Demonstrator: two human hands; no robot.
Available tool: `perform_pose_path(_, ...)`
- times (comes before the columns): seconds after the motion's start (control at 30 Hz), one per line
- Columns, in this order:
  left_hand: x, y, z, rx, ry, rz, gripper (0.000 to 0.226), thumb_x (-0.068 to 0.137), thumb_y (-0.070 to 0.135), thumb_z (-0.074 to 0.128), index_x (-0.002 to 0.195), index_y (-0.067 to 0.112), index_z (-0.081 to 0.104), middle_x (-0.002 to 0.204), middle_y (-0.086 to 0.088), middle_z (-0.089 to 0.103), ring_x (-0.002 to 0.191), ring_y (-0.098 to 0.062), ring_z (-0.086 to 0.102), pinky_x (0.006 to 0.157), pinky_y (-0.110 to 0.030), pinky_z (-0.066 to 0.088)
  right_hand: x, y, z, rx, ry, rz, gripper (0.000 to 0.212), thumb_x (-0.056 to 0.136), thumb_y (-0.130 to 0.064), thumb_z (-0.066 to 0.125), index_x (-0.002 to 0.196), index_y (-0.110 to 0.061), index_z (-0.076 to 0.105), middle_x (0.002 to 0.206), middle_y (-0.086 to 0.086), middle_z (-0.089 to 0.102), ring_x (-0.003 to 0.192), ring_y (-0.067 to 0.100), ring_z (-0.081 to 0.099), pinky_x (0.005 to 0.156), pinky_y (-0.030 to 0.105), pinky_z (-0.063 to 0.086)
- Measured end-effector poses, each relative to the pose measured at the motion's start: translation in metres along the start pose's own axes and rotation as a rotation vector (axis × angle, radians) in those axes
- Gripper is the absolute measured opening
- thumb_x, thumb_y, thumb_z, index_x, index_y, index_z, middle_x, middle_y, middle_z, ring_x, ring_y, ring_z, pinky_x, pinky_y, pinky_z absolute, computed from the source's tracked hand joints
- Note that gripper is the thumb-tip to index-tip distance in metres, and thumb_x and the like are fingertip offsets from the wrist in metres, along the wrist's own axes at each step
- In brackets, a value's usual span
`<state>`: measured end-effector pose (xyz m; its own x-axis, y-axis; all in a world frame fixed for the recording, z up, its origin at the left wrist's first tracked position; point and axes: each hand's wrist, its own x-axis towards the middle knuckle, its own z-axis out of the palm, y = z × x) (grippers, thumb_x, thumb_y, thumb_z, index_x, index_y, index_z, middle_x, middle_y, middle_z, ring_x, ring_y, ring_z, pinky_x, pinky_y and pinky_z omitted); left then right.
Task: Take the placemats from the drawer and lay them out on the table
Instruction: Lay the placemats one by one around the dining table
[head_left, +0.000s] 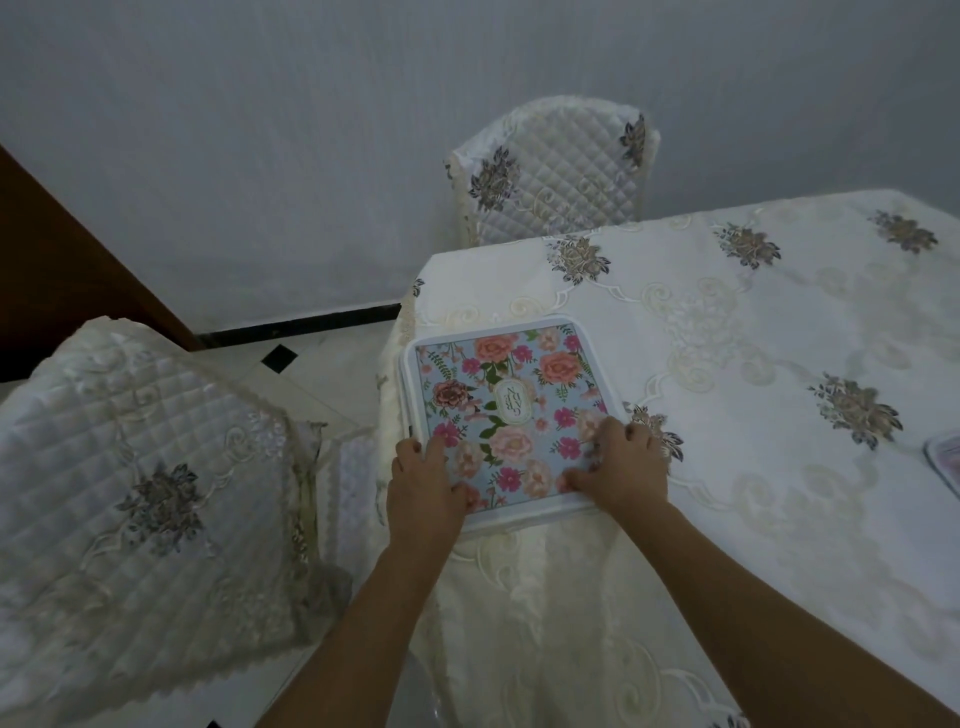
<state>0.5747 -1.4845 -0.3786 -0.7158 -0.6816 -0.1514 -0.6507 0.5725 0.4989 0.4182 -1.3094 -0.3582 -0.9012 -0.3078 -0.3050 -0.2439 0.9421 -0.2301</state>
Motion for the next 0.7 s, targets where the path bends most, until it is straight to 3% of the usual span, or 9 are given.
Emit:
perform_pose_path(0.13, -0.007, 0.003, -0.002, -0.163, -0.013, -0.014, 0.068, 0.079, 0.014, 0.075, 0.137, 0.020, 0.039, 0.123, -0.004, 0.032, 0.083, -0.014, 0.052, 0.068, -0.026, 0.052, -0.003, 0.008, -0.003, -0.015, -0.014, -0.009, 0.084, 0.062, -0.059, 0.079, 0.126, -0.022, 0.038, 0.126, 0.012, 0.043, 0.121, 0.033, 0.041, 0.101, 0.044, 0.037)
perform_pose_path(0.23, -0.013, 0.003, 0.000, -0.281, 0.010, -0.066, 0.068, 0.080, 0.007, 0.072, 0.137, 0.022, 0.039, 0.123, -0.002, 0.034, 0.091, -0.019, 0.058, 0.072, -0.029, 0.057, -0.008, 0.017, -0.006, 0.056, -0.011, 0.054, 0.080, 0.068, -0.043, 0.079, 0.129, -0.014, 0.037, 0.127, 0.014, 0.042, 0.119, 0.033, 0.041, 0.097, 0.043, 0.042)
perform_pose_path(0.33, -0.023, 0.004, 0.000, -0.362, 0.015, -0.096, 0.065, 0.081, 0.005, 0.069, 0.137, 0.023, 0.040, 0.120, 0.000, 0.044, 0.094, -0.013, 0.052, 0.073, -0.023, 0.050, -0.015, 0.028, -0.004, 0.159, -0.019, 0.098, 0.064, 0.068, -0.036, 0.081, 0.114, -0.011, 0.044, 0.116, 0.012, 0.052, 0.106, 0.029, 0.050, 0.089, 0.043, 0.050)
perform_pose_path(0.4, -0.032, 0.007, 0.000, -0.415, -0.006, -0.106, 0.056, 0.084, 0.005, 0.066, 0.134, 0.020, 0.046, 0.120, 0.001, 0.052, 0.095, -0.010, 0.054, 0.074, -0.018, 0.049, -0.021, 0.035, 0.000, 0.182, -0.023, 0.120, 0.063, 0.073, -0.035, 0.079, 0.118, -0.008, 0.043, 0.118, 0.013, 0.050, 0.109, 0.031, 0.048, 0.091, 0.044, 0.049)
perform_pose_path(0.5, -0.046, 0.008, 0.001, -0.404, -0.046, -0.137, 0.037, 0.087, 0.006, 0.065, 0.121, 0.018, 0.056, 0.118, 0.004, 0.056, 0.082, 0.001, 0.056, 0.062, -0.006, 0.046, -0.030, 0.044, 0.007, 0.285, 0.001, 0.159, 0.072, 0.078, -0.035, 0.077, 0.128, -0.005, 0.036, 0.119, 0.016, 0.045, 0.109, 0.034, 0.048, 0.089, 0.044, 0.047)
perform_pose_path(0.6, -0.066, 0.009, 0.004, -0.369, -0.046, -0.122, 0.030, 0.086, 0.007, 0.066, 0.113, 0.018, 0.060, 0.115, 0.003, 0.060, 0.085, -0.003, 0.058, 0.067, -0.010, 0.048, -0.045, 0.056, 0.010, 0.455, -0.018, 0.188, 0.052, 0.083, -0.030, 0.074, 0.118, -0.012, 0.039, 0.103, 0.006, 0.056, 0.084, 0.022, 0.056, 0.074, 0.036, 0.050)
perform_pose_path(0.7, -0.085, 0.013, 0.006, -0.345, -0.036, -0.127, 0.027, 0.086, 0.008, 0.066, 0.111, 0.019, 0.061, 0.113, 0.003, 0.058, 0.094, -0.011, 0.060, 0.070, -0.014, 0.050, -0.057, 0.072, 0.011, 0.406, 0.005, 0.122, 0.030, 0.087, -0.025, 0.067, 0.104, -0.015, 0.043, 0.096, 0.004, 0.060, 0.079, 0.021, 0.057, 0.071, 0.035, 0.053)
